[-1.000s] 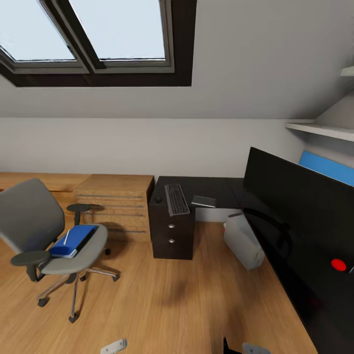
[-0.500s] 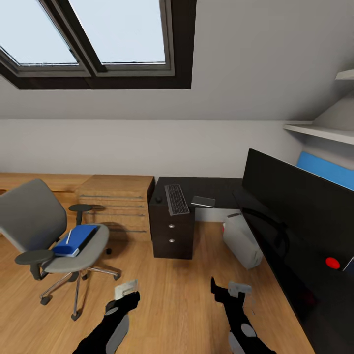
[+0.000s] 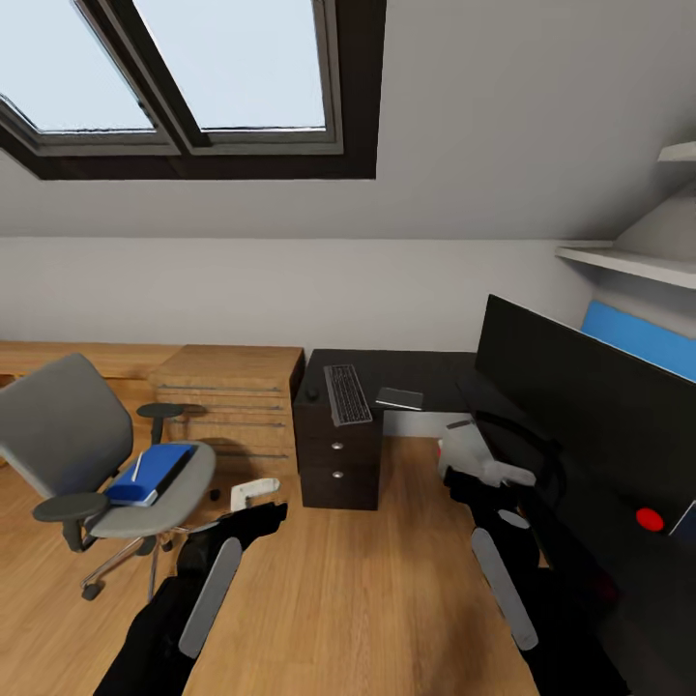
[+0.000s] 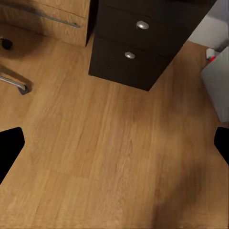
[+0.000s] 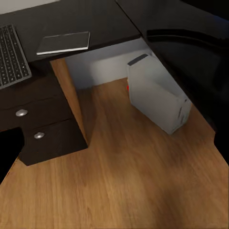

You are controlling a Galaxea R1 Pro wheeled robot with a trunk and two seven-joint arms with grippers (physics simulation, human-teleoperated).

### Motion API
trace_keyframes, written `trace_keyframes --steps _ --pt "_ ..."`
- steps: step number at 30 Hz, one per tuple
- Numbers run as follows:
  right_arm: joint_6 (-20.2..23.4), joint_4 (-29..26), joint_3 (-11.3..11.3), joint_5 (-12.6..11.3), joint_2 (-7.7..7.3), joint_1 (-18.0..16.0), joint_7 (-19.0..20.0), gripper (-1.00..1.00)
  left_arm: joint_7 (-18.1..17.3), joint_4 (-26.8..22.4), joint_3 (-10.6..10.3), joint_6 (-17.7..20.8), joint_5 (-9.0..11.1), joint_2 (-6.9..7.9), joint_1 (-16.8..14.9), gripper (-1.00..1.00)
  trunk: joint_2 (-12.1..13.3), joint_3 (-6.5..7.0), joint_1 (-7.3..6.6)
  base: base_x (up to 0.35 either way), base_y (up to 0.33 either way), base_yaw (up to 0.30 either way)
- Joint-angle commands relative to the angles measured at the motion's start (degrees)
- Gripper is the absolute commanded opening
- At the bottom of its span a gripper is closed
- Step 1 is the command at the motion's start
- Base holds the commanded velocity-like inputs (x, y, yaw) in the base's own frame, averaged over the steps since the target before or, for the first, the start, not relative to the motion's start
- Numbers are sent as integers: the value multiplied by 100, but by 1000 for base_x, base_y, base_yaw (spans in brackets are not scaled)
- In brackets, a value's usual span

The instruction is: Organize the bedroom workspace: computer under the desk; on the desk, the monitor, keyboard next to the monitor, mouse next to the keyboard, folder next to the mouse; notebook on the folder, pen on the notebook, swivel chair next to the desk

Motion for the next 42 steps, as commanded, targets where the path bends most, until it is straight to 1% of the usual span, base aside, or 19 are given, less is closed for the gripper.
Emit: trace_keyframes --steps 1,4,5,6,10,11,16,19,23,31,36,42 --pt "41 -63 -11 -80 -11 -1 -79 100 52 33 15 27 70 5 12 100 34 9 -21 0 0 0" --pt "78 -167 -108 -147 -55 9 -127 100 42 131 152 52 110 12 46 100 154 63 -87 0 0 0" --pt "86 -188 -154 -161 -81 10 -138 100 38 152 215 58 127 11 55 100 154 63 -87 0 0 0" --pt "97 -220 -247 -186 -143 16 -152 100 32 180 328 62 151 5 66 100 154 63 -87 0 0 0" --pt "111 -238 -349 -204 -236 29 -167 100 26 211 445 72 176 -5 79 100 154 63 -87 0 0 0" --pt "120 -227 -391 -207 -281 38 -170 100 25 230 496 76 190 -8 84 100 154 63 -87 0 0 0" --pt "151 -220 -420 -210 -318 61 -172 100 35 242 526 64 183 -6 87 100 154 76 -87 0 0 -104" --pt "164 -215 -426 -240 -399 90 -158 100 61 233 528 7 165 -15 87 100 154 91 -87 0 0 -206" --pt "172 -208 -428 -279 -455 112 -137 100 66 261 537 -80 175 -12 87 100 154 113 -87 0 0 -231" --pt "172 -205 -429 -295 -472 130 -130 100 67 350 550 -127 174 0 86 100 154 159 -87 -2 -29 -242" --pt "175 -205 -429 -296 -477 135 -129 100 66 569 540 -136 166 -15 87 100 154 187 -87 -54 -228 -244" --pt "171 -205 -430 -290 -478 139 -122 100 66 640 536 -140 165 -20 87 100 154 222 -87 -44 -236 -244"
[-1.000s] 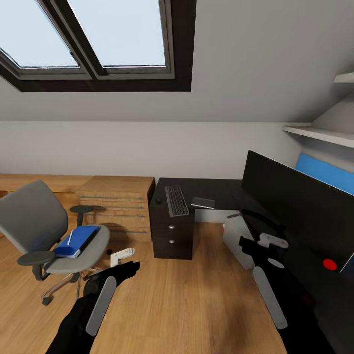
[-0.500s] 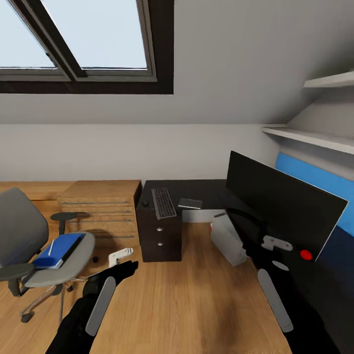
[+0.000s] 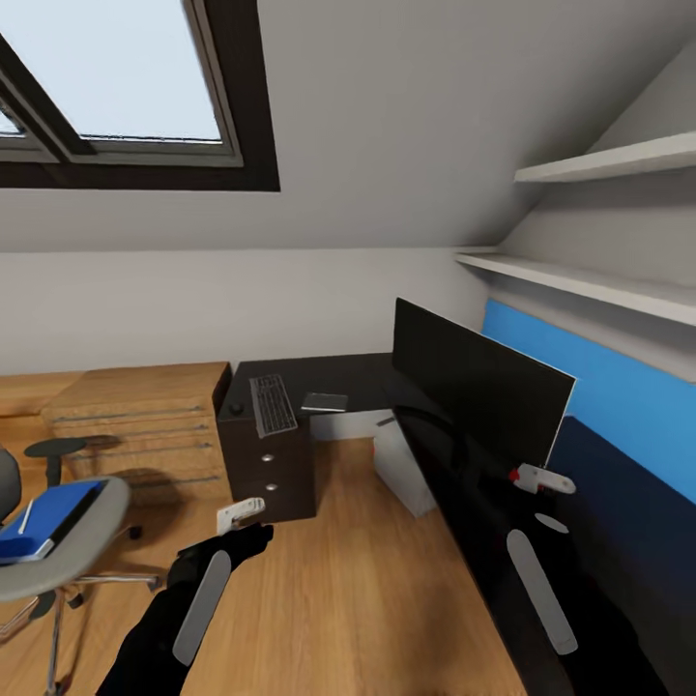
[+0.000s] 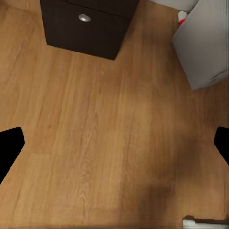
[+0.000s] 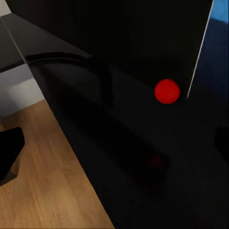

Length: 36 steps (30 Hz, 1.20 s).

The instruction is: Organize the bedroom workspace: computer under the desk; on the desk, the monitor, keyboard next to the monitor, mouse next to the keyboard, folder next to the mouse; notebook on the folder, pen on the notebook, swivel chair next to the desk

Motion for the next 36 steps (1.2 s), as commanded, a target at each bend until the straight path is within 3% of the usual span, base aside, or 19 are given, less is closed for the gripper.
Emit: trace_keyframes --steps 1,24,29,34,36 --pt "12 -5 17 -49 -7 -7 -57 100 57 -5 -5 15 63 0 -4 100 -9 -4 2 -16 -120 -244" --pt "-48 49 1 -28 -7 -5 -47 100 62 44 -128 22 72 -107 -3 100 -9 117 2 -2 -15 -228" --pt "-382 434 1 -1 -12 -5 -39 100 64 358 -307 -123 52 -248 -3 100 -9 130 2 7 -157 -137" --pt "-612 531 35 10 -8 -5 -25 100 67 435 -592 -441 53 -292 -3 100 -9 135 2 24 -157 -58" --pt "-625 535 35 12 -8 -5 -24 100 66 438 -606 -459 53 -296 -3 100 -9 136 2 4 -37 -8"
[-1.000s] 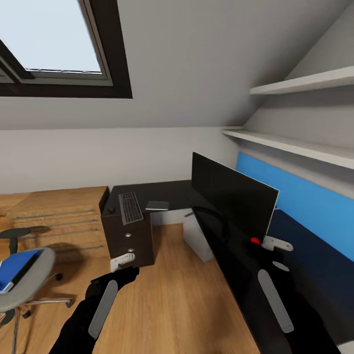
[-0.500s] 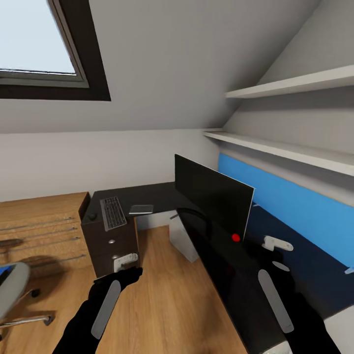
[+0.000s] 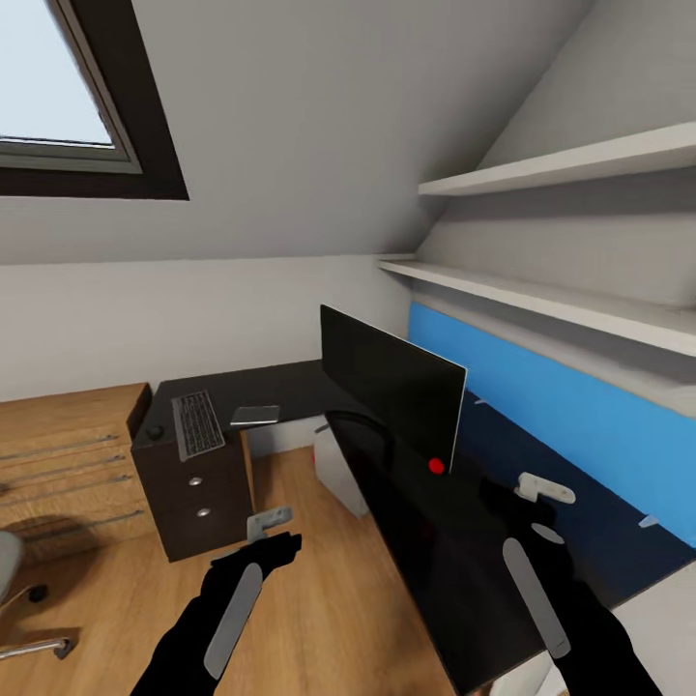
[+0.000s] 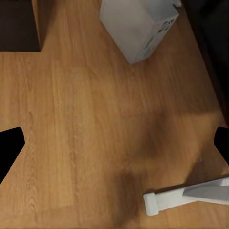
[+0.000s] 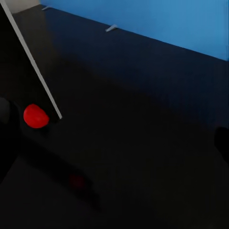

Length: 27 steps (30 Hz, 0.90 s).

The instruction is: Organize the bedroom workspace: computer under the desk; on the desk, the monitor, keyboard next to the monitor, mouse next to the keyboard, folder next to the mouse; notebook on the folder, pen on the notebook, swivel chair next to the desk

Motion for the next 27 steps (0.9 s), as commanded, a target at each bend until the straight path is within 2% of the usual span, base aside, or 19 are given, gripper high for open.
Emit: trace_keyframes --steps 1,6,7,8,14,21,27 --pt "4 -9 17 -38 -7 -6 -53 100 54 -6 -16 4 57 -1 -5 100 -9 -11 2 8 -138 -3" --pt "-200 -8 27 -32 14 -6 -60 100 54 56 -27 -9 56 -4 -5 100 -9 -10 2 130 -206 -1" --pt "-446 -5 31 -41 23 -6 -64 100 53 141 -36 -7 54 -5 -5 100 -9 -10 2 113 -126 0" --pt "-504 -5 32 -44 24 -6 -64 100 53 154 -39 -7 53 -4 -5 100 -9 -10 2 90 -101 0" --pt "-716 -3 27 -42 27 -6 -74 100 53 196 -47 -9 52 -3 -5 100 -9 -10 2 40 -45 0" --pt "-1045 -4 0 -29 24 -6 -91 100 53 214 -49 -15 50 0 -5 100 -9 -10 2 224 15 0" --pt "-1331 -3 -10 -34 17 -6 -96 100 53 215 -49 -15 52 5 -5 100 -9 -10 2 230 196 0"
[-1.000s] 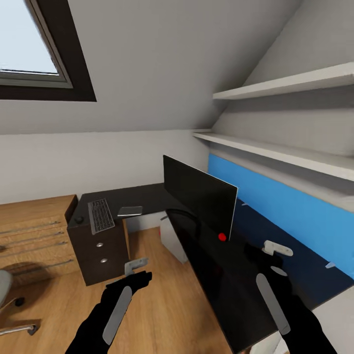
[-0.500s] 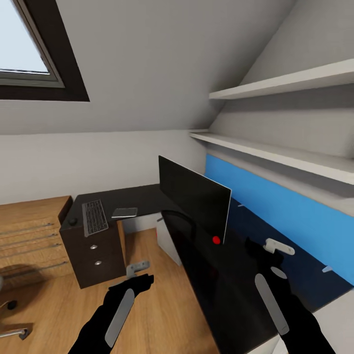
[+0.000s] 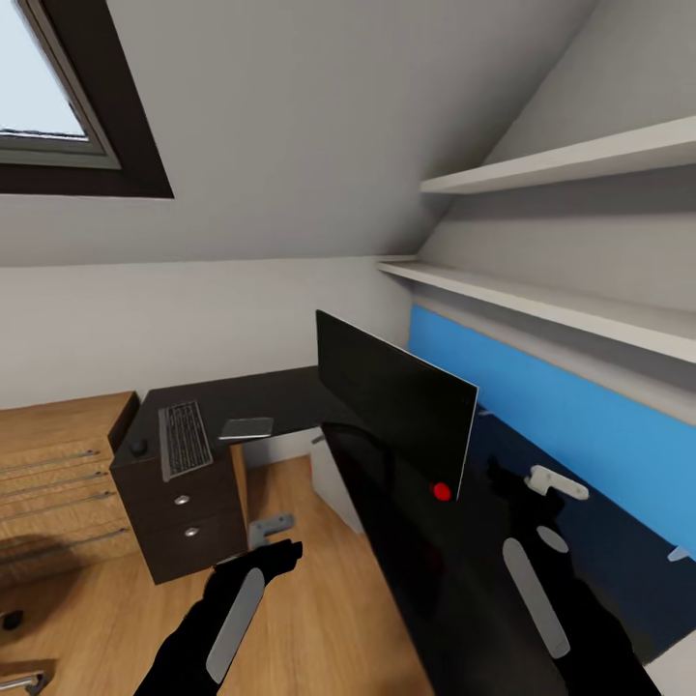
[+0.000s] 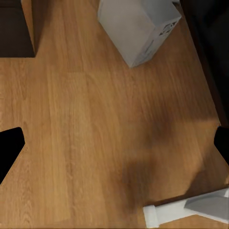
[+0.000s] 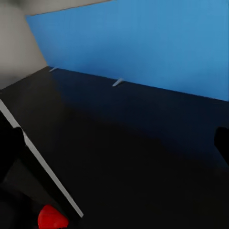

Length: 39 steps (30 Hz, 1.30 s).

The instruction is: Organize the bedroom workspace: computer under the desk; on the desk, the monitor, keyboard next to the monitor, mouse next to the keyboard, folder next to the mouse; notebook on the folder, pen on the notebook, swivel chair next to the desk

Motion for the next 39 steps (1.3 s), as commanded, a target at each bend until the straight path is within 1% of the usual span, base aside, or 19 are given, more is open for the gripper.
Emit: trace_keyframes --steps 1,8,9,12,13,19,23,25,26,28,29,30,31,32,33,35,36,39 --pt "12 -10 8 -28 -6 -6 -48 100 54 -7 -10 11 60 2 -4 100 -8 -10 4 188 268 0" --pt "-43 -10 -102 -52 -4 -6 -65 100 54 -7 -10 11 61 3 -4 100 -8 -10 4 78 233 0" --pt "-270 -6 -340 -41 -22 -6 -51 100 54 -7 -10 11 60 3 -4 100 -8 -10 4 2 10 0" --pt "-387 23 -410 -39 -27 -6 -43 100 54 -7 -10 11 61 2 -4 100 -8 -10 4 1 5 0" --pt "-396 215 -465 -45 -38 -7 -26 100 54 -6 -10 11 61 1 -4 100 -8 -10 4 0 1 0" --pt "-395 513 -525 -46 -77 -23 -25 100 54 -7 -10 11 61 3 -4 100 -8 -10 4 0 0 0" --pt "-392 874 -538 -42 -159 -67 -27 100 54 -7 -6 11 56 7 -4 100 -8 -10 4 0 0 0" --pt "-393 1195 -542 -40 -228 -162 -25 100 54 -7 6 11 57 16 -4 100 -8 -10 4 0 0 0" --pt "-396 1614 -544 -35 -337 -408 -24 100 54 -7 22 13 59 22 -4 100 -8 -10 4 0 0 0" --pt "-402 1983 -542 -33 -432 -651 -19 100 54 -10 30 12 58 25 -4 100 -8 -10 4 0 0 0" --pt "-416 2428 -537 -29 -517 -944 -11 100 54 -17 34 12 59 27 -4 100 -8 -10 4 0 0 0" --pt "-424 2673 -536 -26 -551 -1107 -3 100 54 -20 36 12 59 27 -4 100 -8 -10 4 0 0 0" --pt "-487 3464 -529 -9 -622 -1648 66 100 54 -31 39 12 60 28 -4 100 -8 -10 4 0 0 0" --pt "-528 3736 -526 5 -639 -1845 110 100 54 -33 40 12 60 29 -4 100 -8 -10 4 0 0 0" --pt "-651 4279 -514 59 -678 -2244 233 100 54 -36 41 12 60 29 -4 100 -8 -10 4 0 0 0" --pt "-811 4813 -499 161 -720 -2632 404 100 54 -38 42 12 60 29 -4 100 -8 -10 4 0 0 0" --pt "-969 5291 -487 313 -750 -2984 610 100 54 -43 42 11 61 29 -4 100 -8 -10 4 0 0 0" --pt "-1154 5855 -482 582 -776 -3391 905 100 57 -47 42 11 61 32 -4 100 -8 -10 4 0 0 0"
